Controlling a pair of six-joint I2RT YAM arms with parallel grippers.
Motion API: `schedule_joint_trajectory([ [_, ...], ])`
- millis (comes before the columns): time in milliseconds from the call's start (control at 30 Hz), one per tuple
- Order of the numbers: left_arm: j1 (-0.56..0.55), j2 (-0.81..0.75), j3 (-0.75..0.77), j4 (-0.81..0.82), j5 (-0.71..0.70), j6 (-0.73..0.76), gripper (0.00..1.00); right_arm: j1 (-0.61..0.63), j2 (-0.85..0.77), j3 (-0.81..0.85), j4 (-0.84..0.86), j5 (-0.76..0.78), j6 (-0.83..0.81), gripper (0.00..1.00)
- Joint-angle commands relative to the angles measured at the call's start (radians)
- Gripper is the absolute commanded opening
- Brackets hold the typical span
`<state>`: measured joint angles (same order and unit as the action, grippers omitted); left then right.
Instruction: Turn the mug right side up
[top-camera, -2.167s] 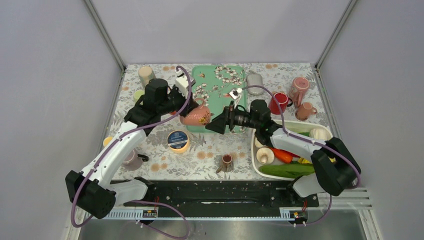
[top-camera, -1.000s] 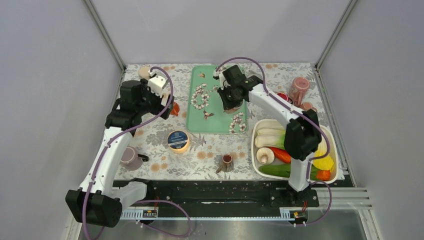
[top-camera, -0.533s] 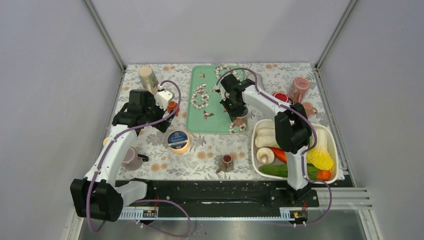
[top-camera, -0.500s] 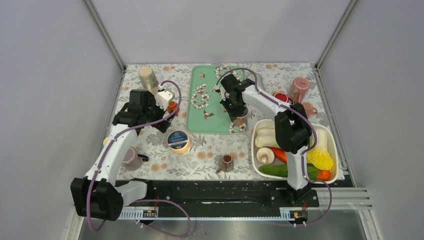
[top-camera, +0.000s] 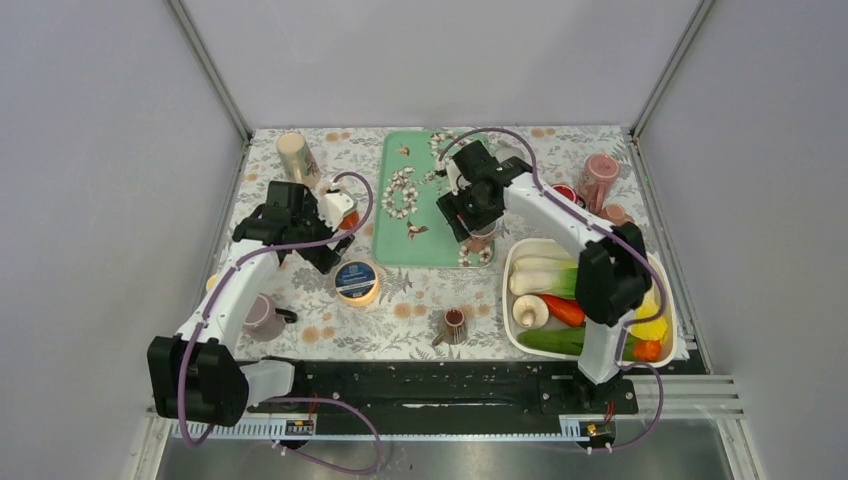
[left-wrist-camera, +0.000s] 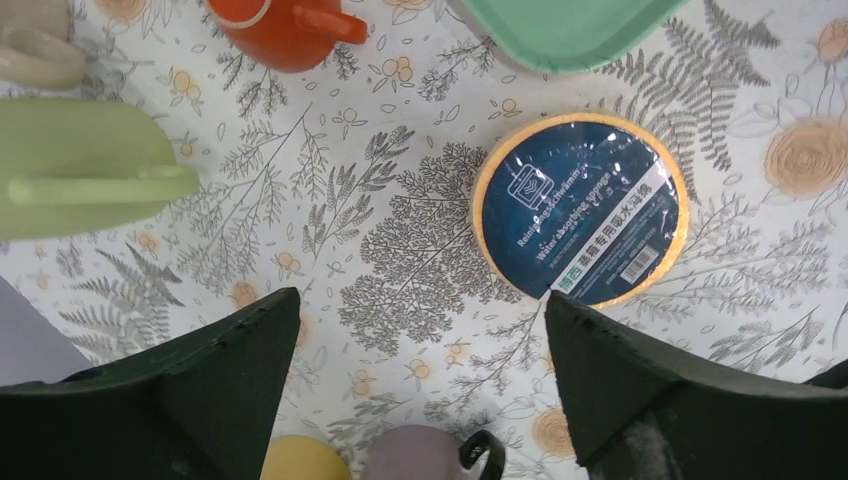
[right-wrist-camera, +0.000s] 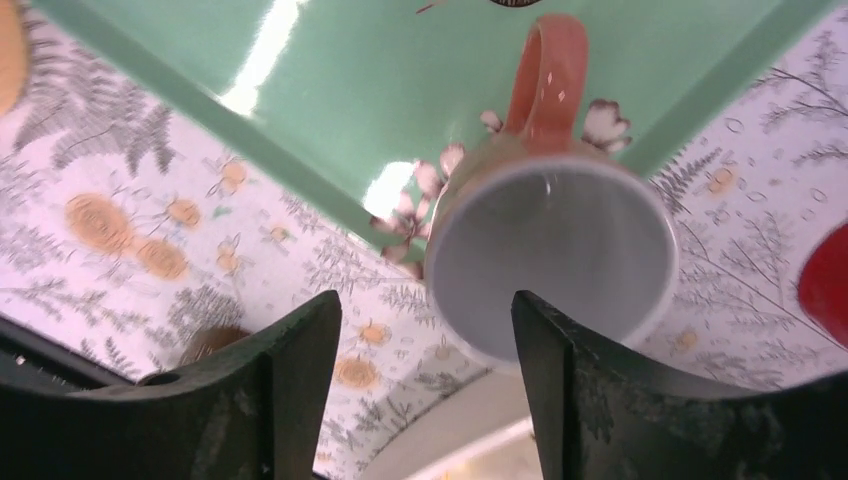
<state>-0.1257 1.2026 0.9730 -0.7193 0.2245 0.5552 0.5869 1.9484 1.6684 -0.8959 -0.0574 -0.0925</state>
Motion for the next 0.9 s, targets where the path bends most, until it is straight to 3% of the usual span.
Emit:
schedule_joint_trajectory([
  [0,0.005,0.046,0.071,-0.017,0.08,0.227,0.91,-0.002,-0.254,-0.091,0.111,-0.072,-0.057,0.74],
  [167,0.0,0.164,0.211,-0.175,0.203,0.782,0.75,-0.003,-0.417,-0.287,0.242,-0.175,-0.2,0.83],
  [400,-0.044,0.338,0.264,-0.138,0.222,1.274,0.72,-0.013,-0.459,-0.429,0.32,-0.166,-0.192,0.85],
  [667,-0.094,0.547,0.323,-0.011,0.105,1.353,0.7,-0.024,-0.407,-0.46,0.33,-0.186,-0.176,0.86],
  [867,-0.088,0.669,0.375,0.006,0.0,1.332,0.59,-0.028,-0.385,-0.462,0.331,-0.226,-0.174,0.88],
])
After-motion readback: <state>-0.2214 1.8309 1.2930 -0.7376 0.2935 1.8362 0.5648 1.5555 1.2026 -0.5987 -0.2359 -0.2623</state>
